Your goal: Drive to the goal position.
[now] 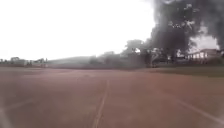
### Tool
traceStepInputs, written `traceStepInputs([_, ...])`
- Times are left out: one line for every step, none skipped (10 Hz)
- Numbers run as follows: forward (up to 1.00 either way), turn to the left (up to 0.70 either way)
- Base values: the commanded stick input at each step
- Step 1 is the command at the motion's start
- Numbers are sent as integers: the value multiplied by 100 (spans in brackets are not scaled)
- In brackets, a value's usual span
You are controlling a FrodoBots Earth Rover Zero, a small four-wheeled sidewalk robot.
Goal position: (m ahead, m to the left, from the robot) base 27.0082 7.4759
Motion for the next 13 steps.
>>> traceStepInputs([70,0])
traceStepInputs([70,0])
traceStepInputs([70,0])
traceStepInputs([70,0])
traceStepInputs([70,0])
traceStepInputs([70,0])
traceStepInputs([70,0])
traceStepInputs([70,0])
traceStepInputs([70,0])
traceStepInputs([70,0])
traceStepInputs([70,0])
traceStepInputs([70,0])
traceStepInputs([70,0])
